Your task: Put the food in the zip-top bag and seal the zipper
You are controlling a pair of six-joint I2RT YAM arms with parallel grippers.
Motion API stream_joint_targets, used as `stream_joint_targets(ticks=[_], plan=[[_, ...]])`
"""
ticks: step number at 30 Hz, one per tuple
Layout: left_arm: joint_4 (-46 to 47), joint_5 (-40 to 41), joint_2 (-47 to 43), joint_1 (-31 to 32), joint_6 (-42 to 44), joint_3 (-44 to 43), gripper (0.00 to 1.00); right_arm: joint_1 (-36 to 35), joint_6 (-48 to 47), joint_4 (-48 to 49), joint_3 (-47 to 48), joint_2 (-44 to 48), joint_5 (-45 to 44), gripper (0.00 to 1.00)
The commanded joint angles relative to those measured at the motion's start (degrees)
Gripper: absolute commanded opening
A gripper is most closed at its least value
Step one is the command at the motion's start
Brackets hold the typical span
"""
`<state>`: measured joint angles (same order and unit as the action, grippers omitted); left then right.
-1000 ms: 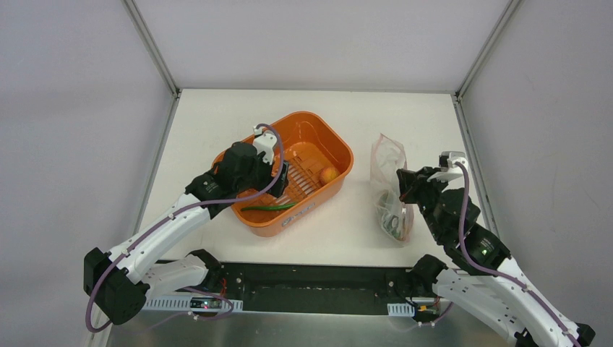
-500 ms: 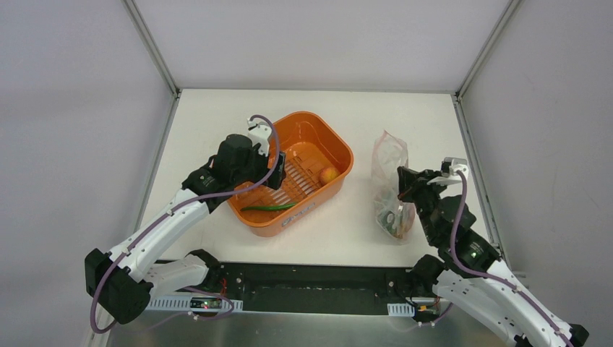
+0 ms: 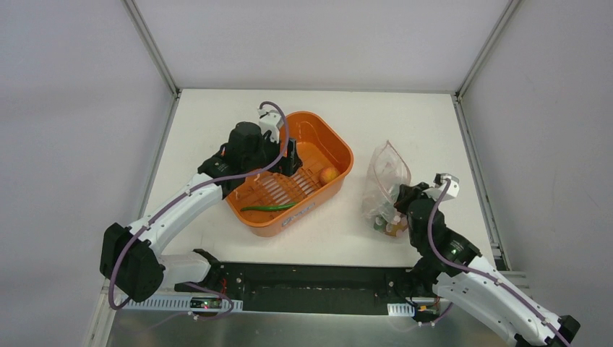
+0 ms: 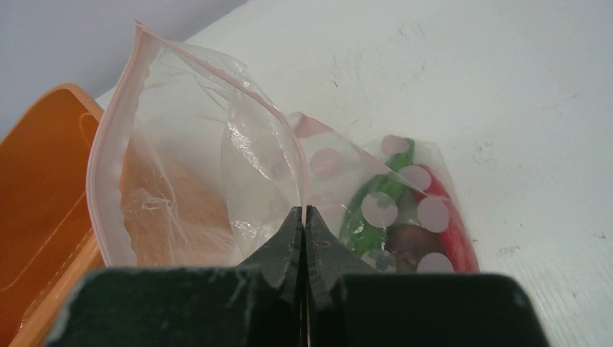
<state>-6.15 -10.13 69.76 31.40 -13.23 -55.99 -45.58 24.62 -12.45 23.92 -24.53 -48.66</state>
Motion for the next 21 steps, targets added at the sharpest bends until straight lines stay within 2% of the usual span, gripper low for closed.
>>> stream_joint_targets(ticks=[1, 4, 8, 13, 17, 21], plan=[[-1.72, -0.55, 1.82, -0.46, 0.68, 0.79, 0.91, -0.09, 7.68, -11.77, 3.42, 2.27, 0.67, 0.0], [-8.3, -1.35, 3.94, -0.46, 2.69, -1.9, 0.9, -0.12, 8.86, -14.52, 4.14, 3.9, 2.9, 0.0], [-10.86, -2.91, 5.28, -0.46, 4.94, -2.8, 0.9, -0.1, 11.22, -15.93, 5.22, 4.01, 2.99, 0.0], [-22.94, -6.2, 10.77, -0.29, 11.5, -11.61, 0.89, -0.12, 14.71, -22.35, 6.1, 0.73, 2.64, 0.0], [-21.63, -5.75, 17.85, -0.35, 11.59, -21.18, 0.91, -0.05, 14.28, -23.19, 8.25, 0.12, -2.03, 0.0], [-33.79, 0.58, 33.22, -0.94, 10.69, -40.17, 0.87, 0.02, 13.96, -23.21, 9.41, -1.08, -4.5, 0.0]])
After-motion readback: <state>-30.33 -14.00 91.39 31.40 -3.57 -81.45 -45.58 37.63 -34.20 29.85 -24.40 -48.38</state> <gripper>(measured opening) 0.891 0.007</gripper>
